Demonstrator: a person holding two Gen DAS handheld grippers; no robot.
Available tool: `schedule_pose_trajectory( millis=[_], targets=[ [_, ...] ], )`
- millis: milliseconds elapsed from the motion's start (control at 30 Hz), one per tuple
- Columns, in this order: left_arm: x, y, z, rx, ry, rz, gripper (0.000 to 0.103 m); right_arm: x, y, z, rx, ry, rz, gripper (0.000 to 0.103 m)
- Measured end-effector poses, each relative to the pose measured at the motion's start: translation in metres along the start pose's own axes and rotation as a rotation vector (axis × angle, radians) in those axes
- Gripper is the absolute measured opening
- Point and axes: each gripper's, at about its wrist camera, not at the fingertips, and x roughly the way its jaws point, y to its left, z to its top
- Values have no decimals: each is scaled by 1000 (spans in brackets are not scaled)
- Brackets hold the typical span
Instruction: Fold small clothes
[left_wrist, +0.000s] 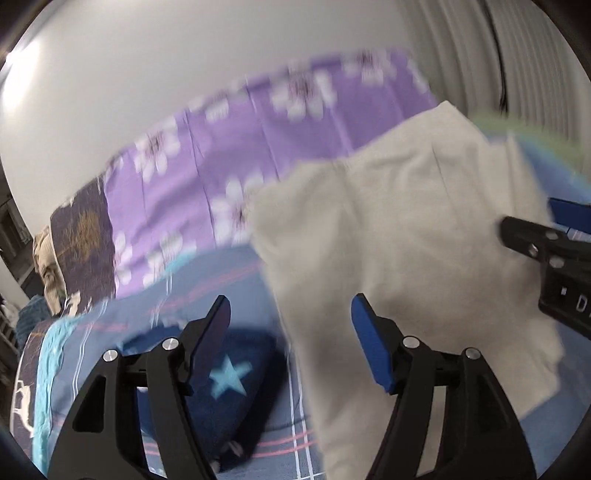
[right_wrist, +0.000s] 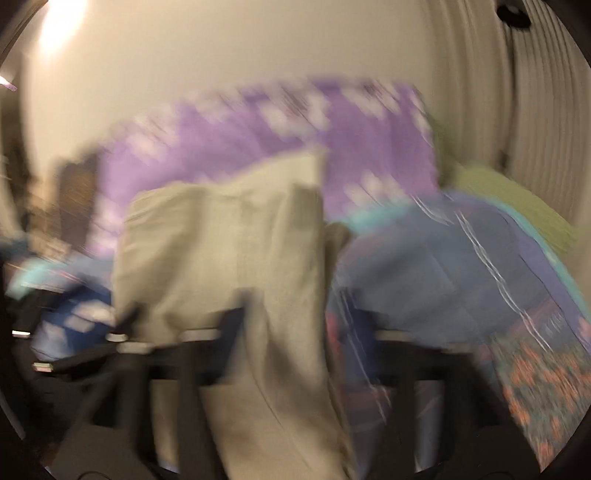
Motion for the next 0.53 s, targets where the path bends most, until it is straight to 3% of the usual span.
schedule_pose_trajectory(
  millis=[100, 167, 233, 300, 533],
  targets=[
    [42, -25, -37, 127, 113, 20, 70, 60, -7, -53, -22, 186, -20, 58],
    [40, -41, -62, 178, 2, 55, 71, 64, -15, -80, 32, 113, 11, 59],
    [33, -45, -75, 191, -62, 82, 69, 62, -25, -89, 108, 99, 54, 60],
    [31, -40, -79, 149, -52, 62, 69, 67, -33, -93, 169, 113, 87, 63],
    [11, -39, -90, 85, -18, -31, 72, 49, -40, -106, 254, 134, 70, 81]
  ],
)
